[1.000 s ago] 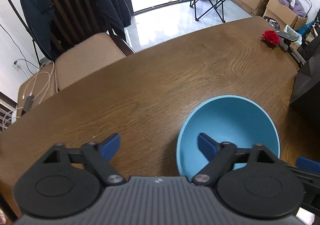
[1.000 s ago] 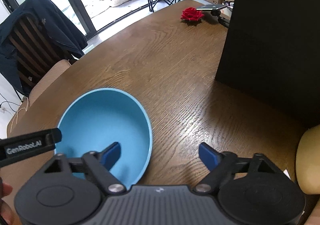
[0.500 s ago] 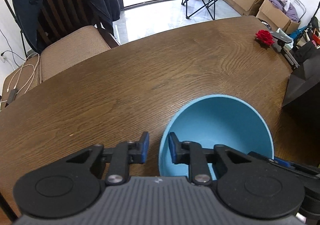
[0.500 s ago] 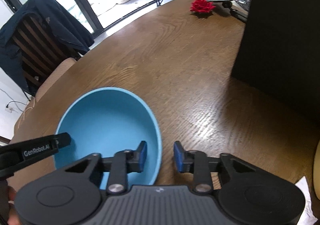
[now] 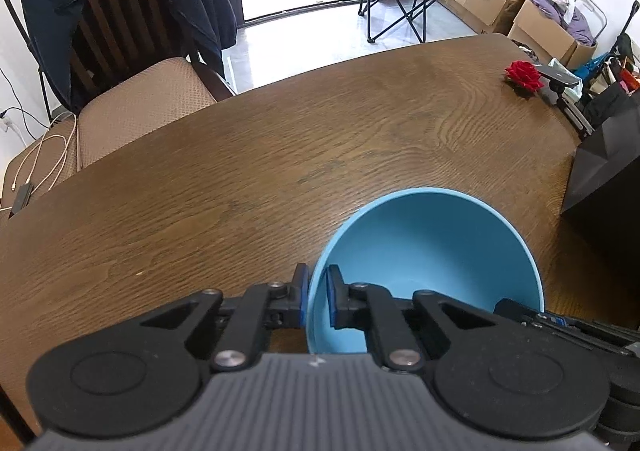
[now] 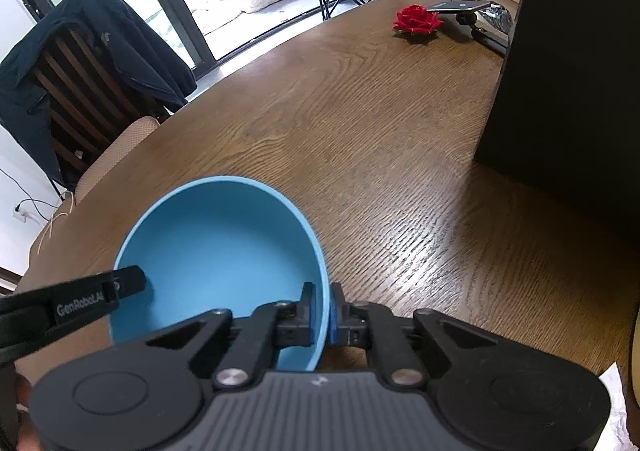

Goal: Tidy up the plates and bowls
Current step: 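Lift the third blue bowl with both grippers and carry it toward the stacked bowls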

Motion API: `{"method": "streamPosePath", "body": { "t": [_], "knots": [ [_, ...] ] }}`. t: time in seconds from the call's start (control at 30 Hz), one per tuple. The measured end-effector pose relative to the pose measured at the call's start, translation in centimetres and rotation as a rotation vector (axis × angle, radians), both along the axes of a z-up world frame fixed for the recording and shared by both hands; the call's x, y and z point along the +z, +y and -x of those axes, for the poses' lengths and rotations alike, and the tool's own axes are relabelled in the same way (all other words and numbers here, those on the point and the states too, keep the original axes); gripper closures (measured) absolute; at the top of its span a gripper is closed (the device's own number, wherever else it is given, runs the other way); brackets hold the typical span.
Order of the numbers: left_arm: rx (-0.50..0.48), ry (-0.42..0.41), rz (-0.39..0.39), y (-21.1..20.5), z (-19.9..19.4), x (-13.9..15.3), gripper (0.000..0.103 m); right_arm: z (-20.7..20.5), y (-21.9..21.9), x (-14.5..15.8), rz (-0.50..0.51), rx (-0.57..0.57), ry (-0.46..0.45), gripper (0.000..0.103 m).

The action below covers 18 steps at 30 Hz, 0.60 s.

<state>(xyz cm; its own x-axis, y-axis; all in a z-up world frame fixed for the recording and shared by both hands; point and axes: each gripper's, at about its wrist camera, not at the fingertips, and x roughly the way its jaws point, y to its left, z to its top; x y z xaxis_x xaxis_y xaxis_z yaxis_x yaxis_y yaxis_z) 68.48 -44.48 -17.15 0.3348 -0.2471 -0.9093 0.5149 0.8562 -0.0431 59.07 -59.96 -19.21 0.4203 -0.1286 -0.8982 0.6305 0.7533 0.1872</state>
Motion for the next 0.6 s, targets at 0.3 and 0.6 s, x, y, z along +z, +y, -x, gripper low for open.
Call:
{"method": "streamPosePath", "body": {
  "t": [0.3, 0.6],
  "knots": [
    [0.014, -0.043, -0.004, 0.5, 1.7, 1.9, 0.093, 1.5, 0.5, 1.9, 0.016, 0.011, -0.034, 0.097],
    [0.043, -0.085, 0.006, 2.4, 5.3, 5.4, 0.093, 4.5, 1.7, 4.8, 0.017, 0.034, -0.072, 0.096]
  ]
}}
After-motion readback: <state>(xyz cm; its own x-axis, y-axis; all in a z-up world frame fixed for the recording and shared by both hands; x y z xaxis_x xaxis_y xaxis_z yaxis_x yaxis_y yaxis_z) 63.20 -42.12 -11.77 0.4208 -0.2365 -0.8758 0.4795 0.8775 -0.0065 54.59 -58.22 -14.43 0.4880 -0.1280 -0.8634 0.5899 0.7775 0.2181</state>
